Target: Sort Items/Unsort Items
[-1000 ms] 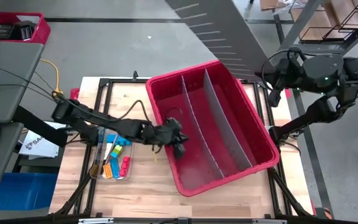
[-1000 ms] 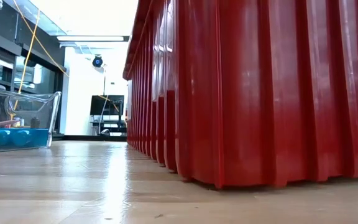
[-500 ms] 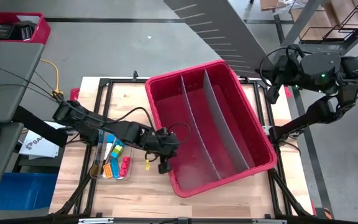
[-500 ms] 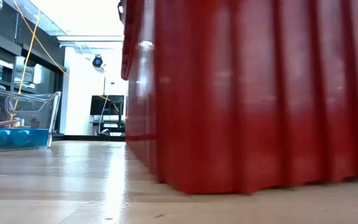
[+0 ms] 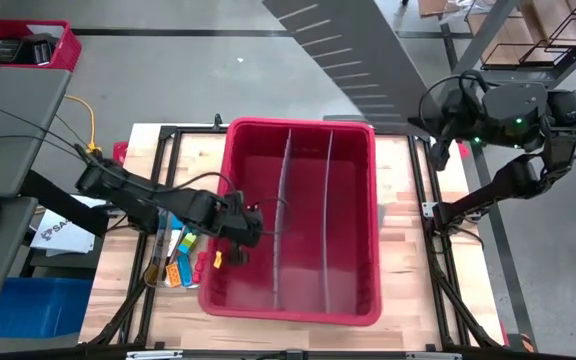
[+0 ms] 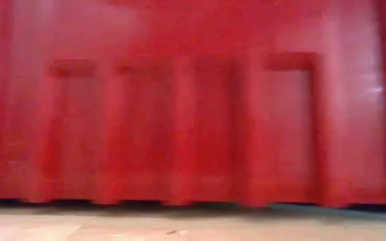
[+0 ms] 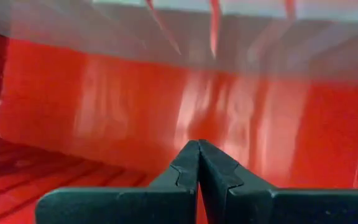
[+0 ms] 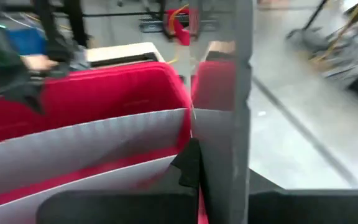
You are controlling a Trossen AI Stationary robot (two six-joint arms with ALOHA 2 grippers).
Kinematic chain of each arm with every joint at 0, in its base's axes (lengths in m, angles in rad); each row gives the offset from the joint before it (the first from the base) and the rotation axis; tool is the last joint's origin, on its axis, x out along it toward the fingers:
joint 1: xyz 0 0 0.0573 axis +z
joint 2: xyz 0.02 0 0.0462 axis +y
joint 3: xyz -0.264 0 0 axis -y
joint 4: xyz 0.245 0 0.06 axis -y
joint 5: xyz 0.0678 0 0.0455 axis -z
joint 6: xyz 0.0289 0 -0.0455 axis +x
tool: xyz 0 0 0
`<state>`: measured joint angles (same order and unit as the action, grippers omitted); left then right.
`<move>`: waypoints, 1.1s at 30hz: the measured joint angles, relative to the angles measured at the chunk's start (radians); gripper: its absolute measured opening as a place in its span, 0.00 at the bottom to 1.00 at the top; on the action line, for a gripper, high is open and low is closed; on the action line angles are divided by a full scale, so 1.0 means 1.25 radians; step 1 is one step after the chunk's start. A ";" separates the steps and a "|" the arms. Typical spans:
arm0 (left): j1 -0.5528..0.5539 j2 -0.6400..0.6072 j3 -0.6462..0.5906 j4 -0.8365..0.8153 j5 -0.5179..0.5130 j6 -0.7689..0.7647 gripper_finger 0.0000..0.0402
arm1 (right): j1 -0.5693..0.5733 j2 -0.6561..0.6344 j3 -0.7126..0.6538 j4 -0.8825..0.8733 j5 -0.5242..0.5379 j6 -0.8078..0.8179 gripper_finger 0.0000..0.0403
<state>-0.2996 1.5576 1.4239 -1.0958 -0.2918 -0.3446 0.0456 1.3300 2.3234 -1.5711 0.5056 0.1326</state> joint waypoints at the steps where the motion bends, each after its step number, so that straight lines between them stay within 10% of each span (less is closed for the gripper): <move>1: 0.004 -0.007 0.000 0.008 -0.003 -0.008 0.00 | 0.000 0.002 -0.001 0.001 -0.023 0.019 0.00; 15: 0.020 -0.184 0.002 0.040 -0.110 -0.075 0.00 | 0.003 0.103 -0.003 0.000 -0.254 0.089 0.00; 33: 0.020 -0.282 0.002 -0.052 -0.238 -0.371 0.00 | 0.007 0.068 -0.003 0.000 -0.098 0.031 0.00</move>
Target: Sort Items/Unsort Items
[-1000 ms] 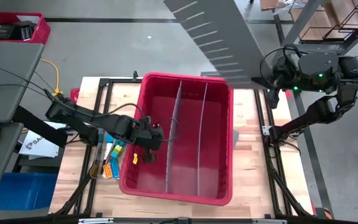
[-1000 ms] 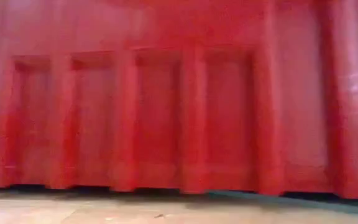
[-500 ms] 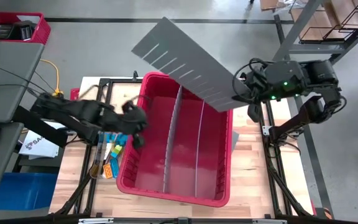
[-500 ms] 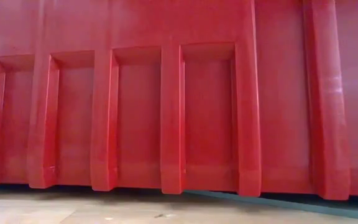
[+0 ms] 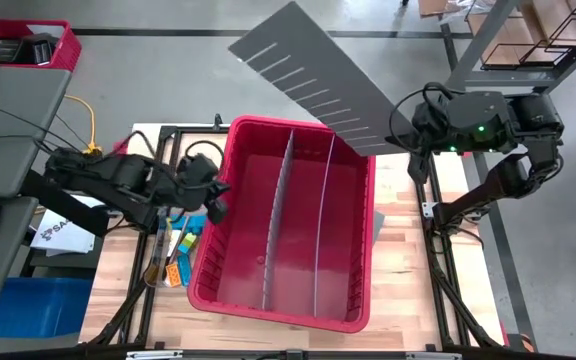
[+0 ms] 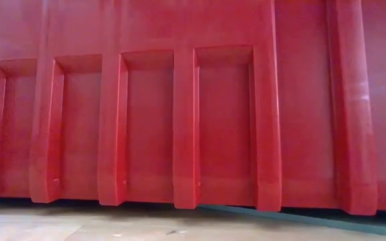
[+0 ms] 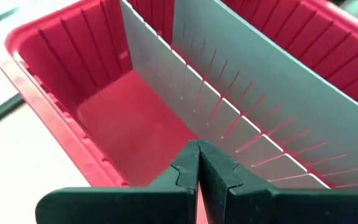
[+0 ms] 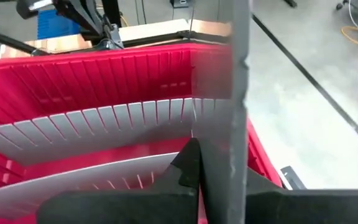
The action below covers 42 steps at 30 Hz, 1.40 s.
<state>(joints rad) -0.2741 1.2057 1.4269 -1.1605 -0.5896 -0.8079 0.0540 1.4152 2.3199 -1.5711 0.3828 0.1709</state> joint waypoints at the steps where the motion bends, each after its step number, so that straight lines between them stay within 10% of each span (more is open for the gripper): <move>1: 0.000 0.011 0.000 0.002 0.006 -0.013 0.00 | 0.000 -0.002 0.000 0.000 -0.001 -0.010 0.00; 25: 0.009 0.074 0.000 0.050 0.067 0.034 0.00 | 0.000 -0.009 0.001 0.000 -0.072 0.049 0.00; 35: 0.071 0.071 0.000 0.046 0.001 0.175 0.01 | 0.000 -0.015 -0.022 0.004 -0.011 0.340 0.00; 42: 0.106 0.071 0.000 0.023 0.000 0.254 0.06 | 0.027 -0.074 -0.241 0.002 -0.016 0.556 0.00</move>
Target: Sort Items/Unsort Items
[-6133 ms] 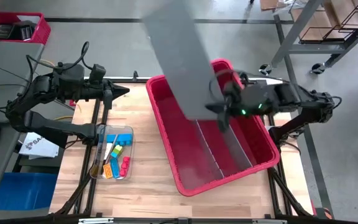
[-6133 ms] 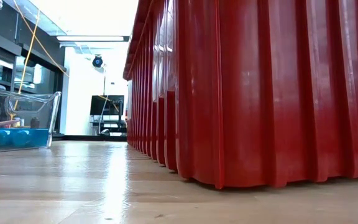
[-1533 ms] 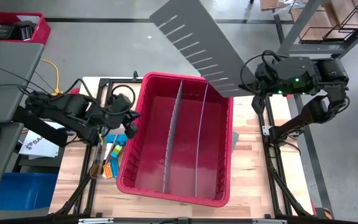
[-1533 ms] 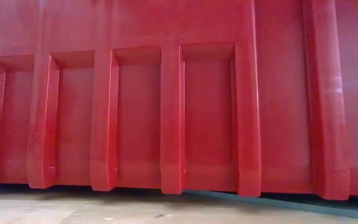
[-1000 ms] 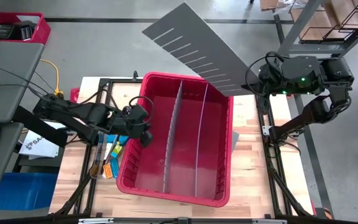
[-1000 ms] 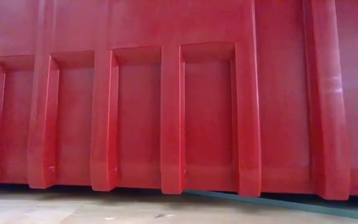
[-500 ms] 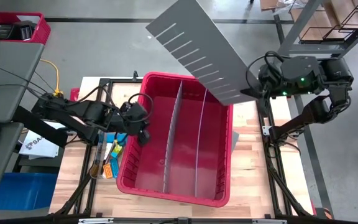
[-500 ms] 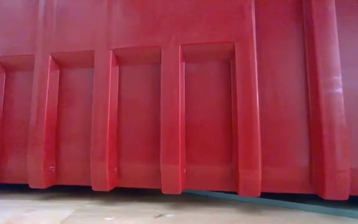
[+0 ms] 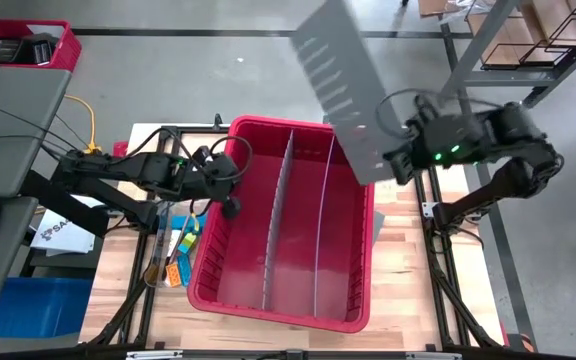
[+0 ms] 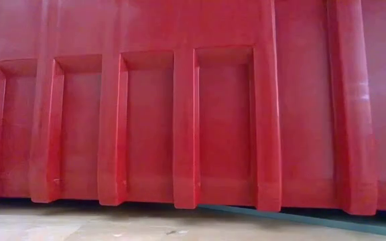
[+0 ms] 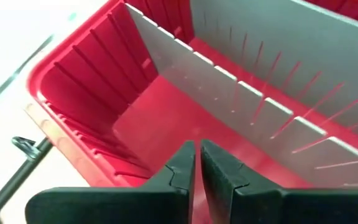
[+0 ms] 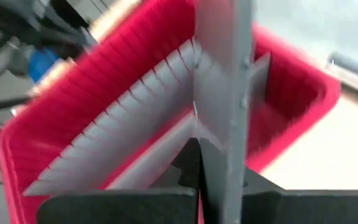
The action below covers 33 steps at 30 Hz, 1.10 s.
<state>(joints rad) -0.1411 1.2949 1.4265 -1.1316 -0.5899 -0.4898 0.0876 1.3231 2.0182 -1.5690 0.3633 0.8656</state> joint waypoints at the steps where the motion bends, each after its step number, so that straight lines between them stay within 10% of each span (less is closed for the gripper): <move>1: 0.004 0.000 0.000 -0.003 0.000 0.008 0.07 | 0.005 -0.013 -0.038 -0.001 -0.005 0.032 0.00; 15: 0.080 0.000 0.000 0.009 0.001 0.041 0.08 | 0.050 -0.351 -0.373 -0.001 0.125 0.422 0.00; 33: 0.089 0.000 0.000 0.133 0.003 0.024 0.08 | 0.051 -0.569 -0.896 0.149 -0.240 0.580 0.00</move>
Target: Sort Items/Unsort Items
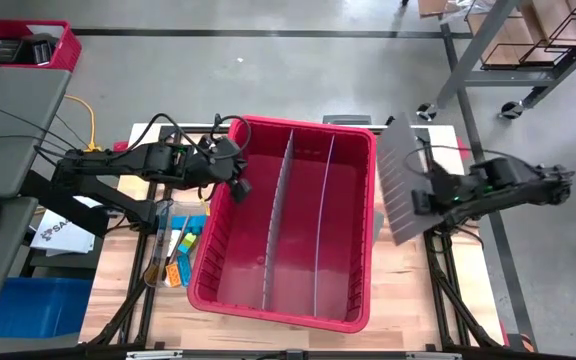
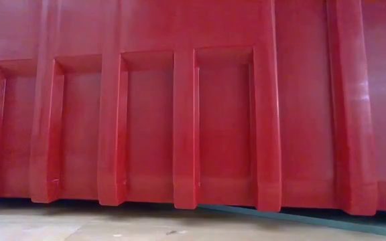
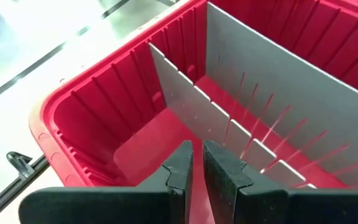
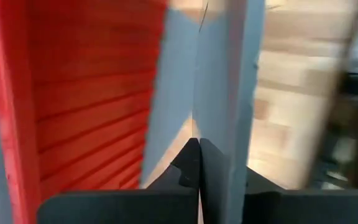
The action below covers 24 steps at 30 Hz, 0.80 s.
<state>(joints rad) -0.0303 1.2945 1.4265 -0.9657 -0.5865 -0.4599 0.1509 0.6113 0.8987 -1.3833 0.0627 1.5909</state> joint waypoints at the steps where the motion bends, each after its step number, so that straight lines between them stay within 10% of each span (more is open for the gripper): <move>1: 0.000 0.000 0.000 0.000 0.000 0.000 0.08 | 0.000 0.000 -0.023 0.047 -0.004 -0.013 0.00; 14: 0.000 0.000 0.000 -0.002 0.051 -0.015 0.08 | 0.000 0.046 -0.107 0.264 -0.120 -0.230 0.32; 24: 0.000 -0.001 0.000 -0.006 0.068 -0.001 0.08 | 0.001 0.043 0.155 -0.081 -0.078 -0.355 0.43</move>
<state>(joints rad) -0.0303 1.2938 1.4265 -0.9736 -0.5018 -0.4615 0.1516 0.6648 1.0922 -1.4843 -0.0353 1.1468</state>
